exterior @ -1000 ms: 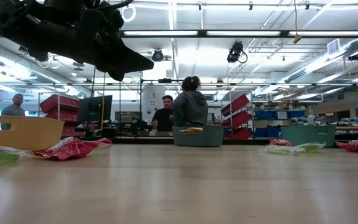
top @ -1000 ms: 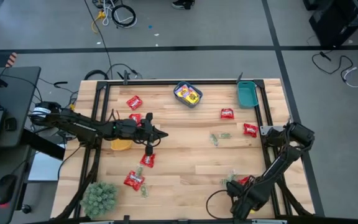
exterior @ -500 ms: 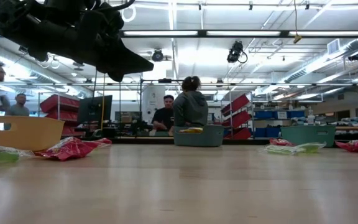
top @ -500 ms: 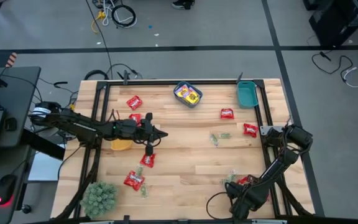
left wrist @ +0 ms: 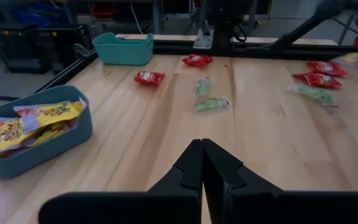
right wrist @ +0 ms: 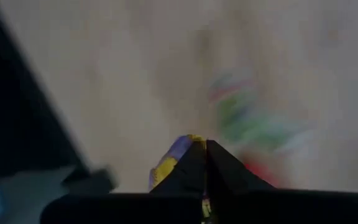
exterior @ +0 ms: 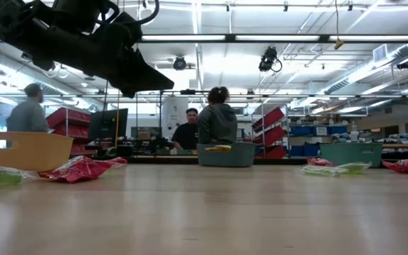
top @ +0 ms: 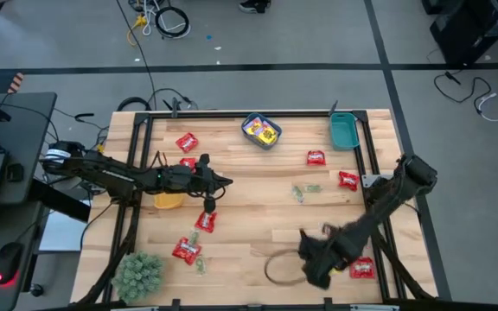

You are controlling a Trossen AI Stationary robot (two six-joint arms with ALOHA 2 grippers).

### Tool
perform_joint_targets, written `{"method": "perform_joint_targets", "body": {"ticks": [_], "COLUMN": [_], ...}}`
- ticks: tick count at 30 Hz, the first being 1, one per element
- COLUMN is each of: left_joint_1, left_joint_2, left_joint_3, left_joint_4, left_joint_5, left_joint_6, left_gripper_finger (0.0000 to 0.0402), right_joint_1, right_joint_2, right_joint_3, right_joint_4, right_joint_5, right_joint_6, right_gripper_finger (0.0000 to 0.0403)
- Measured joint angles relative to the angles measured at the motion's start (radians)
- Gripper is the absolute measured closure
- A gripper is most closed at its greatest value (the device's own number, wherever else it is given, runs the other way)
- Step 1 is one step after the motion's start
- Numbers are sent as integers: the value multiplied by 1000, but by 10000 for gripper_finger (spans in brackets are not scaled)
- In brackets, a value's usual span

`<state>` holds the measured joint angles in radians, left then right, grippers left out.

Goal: Sort candy
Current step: Put the yellow candy into the blue bin

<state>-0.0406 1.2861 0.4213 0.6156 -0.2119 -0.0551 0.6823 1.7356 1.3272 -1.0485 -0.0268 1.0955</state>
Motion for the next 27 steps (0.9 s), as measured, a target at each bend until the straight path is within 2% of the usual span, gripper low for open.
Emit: {"method": "perform_joint_targets", "body": {"ticks": [6, 9, 11, 16, 19, 23, 27], "left_joint_1": [33, 50, 63, 80, 80, 90, 118], "left_joint_2": [0, 0, 0, 0, 0, -1, -1], "left_joint_3": [0, 0, 0, 0, 0, 0, 0], "left_joint_4": [64, 78, 78, 74, 90, 105, 97], "left_joint_5": [0, 4, 12, 50, 51, 50, 48], "left_joint_6": [44, 50, 42, 21, 34, 51, 49], "left_gripper_finger": [394, 397, 399, 400, 400, 401, 401], "right_joint_1": [-267, -432, -545, -807, -936, -1055, -1115], "right_joint_2": [-32, -27, -26, -26, -20, 15, 99], "right_joint_3": [108, 141, 148, 148, 149, 147, 145], "right_joint_4": [-167, -112, -16, 222, 338, 450, 486], "right_joint_5": [287, 387, 424, 426, 369, 251, 236], "right_joint_6": [-274, -494, -654, -954, -1072, -1147, -1206], "right_gripper_finger": [402, 402, 402, 402, 403, 403, 403]}}
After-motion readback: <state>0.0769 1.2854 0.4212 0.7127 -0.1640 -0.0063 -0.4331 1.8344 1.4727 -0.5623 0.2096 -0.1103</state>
